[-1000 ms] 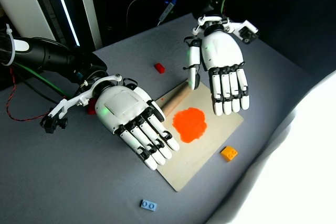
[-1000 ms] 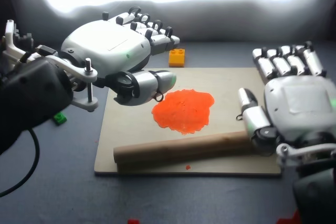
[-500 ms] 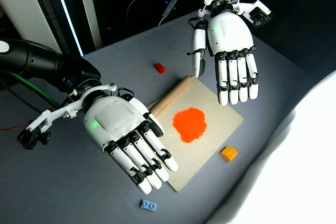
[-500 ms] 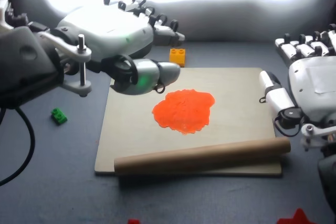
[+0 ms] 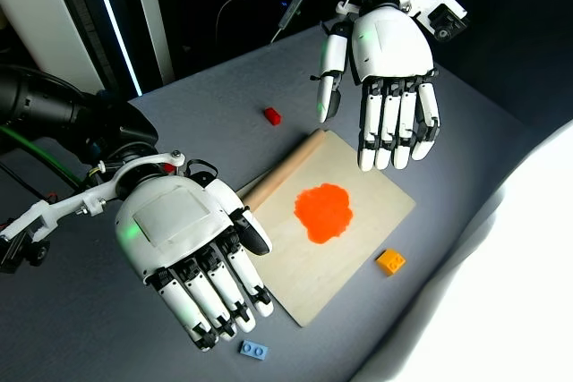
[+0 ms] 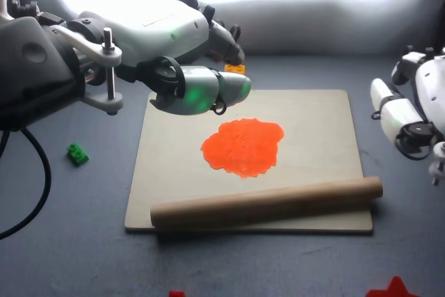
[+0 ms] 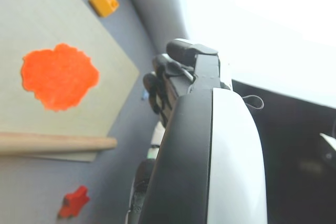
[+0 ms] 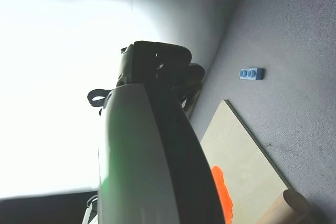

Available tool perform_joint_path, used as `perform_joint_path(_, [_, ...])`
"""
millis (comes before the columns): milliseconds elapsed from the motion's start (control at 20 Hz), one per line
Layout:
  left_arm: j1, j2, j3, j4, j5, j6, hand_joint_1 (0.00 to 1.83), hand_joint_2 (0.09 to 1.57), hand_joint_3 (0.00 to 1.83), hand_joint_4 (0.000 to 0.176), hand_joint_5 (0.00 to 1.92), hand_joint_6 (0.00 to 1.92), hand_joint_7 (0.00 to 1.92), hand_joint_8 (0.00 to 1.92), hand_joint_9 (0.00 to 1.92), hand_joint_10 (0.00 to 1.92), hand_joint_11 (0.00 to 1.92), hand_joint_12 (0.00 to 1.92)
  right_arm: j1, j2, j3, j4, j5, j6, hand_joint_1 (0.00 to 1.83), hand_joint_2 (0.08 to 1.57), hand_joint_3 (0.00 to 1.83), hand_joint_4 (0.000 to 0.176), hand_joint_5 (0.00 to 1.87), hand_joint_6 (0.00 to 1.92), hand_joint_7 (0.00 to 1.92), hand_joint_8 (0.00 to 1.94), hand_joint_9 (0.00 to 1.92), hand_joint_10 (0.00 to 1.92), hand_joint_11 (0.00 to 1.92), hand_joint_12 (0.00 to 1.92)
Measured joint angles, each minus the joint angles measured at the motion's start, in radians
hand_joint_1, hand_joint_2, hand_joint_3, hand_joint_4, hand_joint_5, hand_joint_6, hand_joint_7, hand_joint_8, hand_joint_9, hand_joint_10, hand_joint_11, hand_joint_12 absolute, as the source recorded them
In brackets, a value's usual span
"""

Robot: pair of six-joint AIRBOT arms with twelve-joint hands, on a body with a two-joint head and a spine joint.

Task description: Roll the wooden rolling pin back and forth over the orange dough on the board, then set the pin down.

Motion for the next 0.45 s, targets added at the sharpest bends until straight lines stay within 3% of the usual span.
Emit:
perform_joint_path(50, [-0.001,0.000,-0.004,0.000,-0.001,0.000,0.00,1.43,0.00,0.000,0.65,0.11,0.69,0.25,0.52,0.57,0.06,1.30,0.002,0.011,-0.007,0.002,-0.013,0.006,0.04,1.46,0.00,0.000,0.67,0.78,0.77,0.64,0.50,1.16,0.21,1.66])
perform_joint_path(100, [-0.001,0.000,-0.007,0.001,0.002,0.000,0.00,1.45,0.00,0.000,0.52,0.75,0.45,1.19,0.36,1.37,0.16,1.72,0.011,0.025,-0.017,0.005,-0.031,0.006,0.02,1.49,0.00,0.000,0.70,1.10,0.72,1.19,0.54,1.40,0.28,1.85])
perform_joint_path(150, [-0.001,0.000,-0.008,0.000,0.009,0.000,0.00,1.47,0.00,0.000,0.44,1.08,0.43,1.39,0.35,1.53,0.18,1.83,0.013,0.041,-0.026,-0.006,-0.046,0.010,0.00,1.50,0.00,0.000,0.69,1.20,0.71,1.31,0.54,1.48,0.29,1.91])
perform_joint_path(200, [-0.001,0.000,-0.008,0.000,0.010,-0.001,0.00,1.50,0.00,0.000,0.48,1.28,0.50,1.52,0.41,1.71,0.24,1.90,0.013,0.054,-0.033,-0.013,-0.055,0.015,0.03,1.50,0.00,0.000,0.69,1.30,0.75,1.32,0.57,1.51,0.32,1.92])
perform_joint_path(250, [-0.002,0.000,-0.008,0.000,0.008,-0.001,0.00,1.51,0.00,0.000,0.56,1.43,0.64,1.55,0.56,1.76,0.37,1.92,0.017,0.066,-0.036,-0.007,-0.070,0.018,0.08,1.48,0.00,0.000,0.72,1.40,0.82,1.30,0.64,1.52,0.38,1.91])
perform_joint_path(300, [-0.002,0.000,-0.008,0.000,0.005,-0.002,0.00,1.52,0.00,0.000,0.62,1.50,0.73,1.54,0.65,1.77,0.45,1.92,0.019,0.080,-0.037,-0.007,-0.088,0.026,0.11,1.47,0.00,0.000,0.75,1.45,0.87,1.29,0.69,1.53,0.41,1.91])
perform_joint_path(350, [-0.002,0.000,-0.008,0.000,0.005,-0.002,0.06,1.52,0.00,0.000,0.69,1.52,0.84,1.53,0.76,1.79,0.54,1.92,0.019,0.089,-0.040,-0.007,-0.096,0.027,0.17,1.46,0.00,0.000,0.80,1.53,0.90,1.42,0.73,1.66,0.47,1.92])
perform_joint_path(450, [-0.002,0.000,-0.008,0.000,0.006,-0.005,0.10,1.52,0.00,0.000,0.80,1.53,0.93,1.60,0.84,1.87,0.65,1.92,0.019,0.102,-0.042,-0.006,-0.109,0.028,0.21,1.46,0.00,0.000,0.89,1.45,0.96,1.59,0.79,1.87,0.56,1.92])
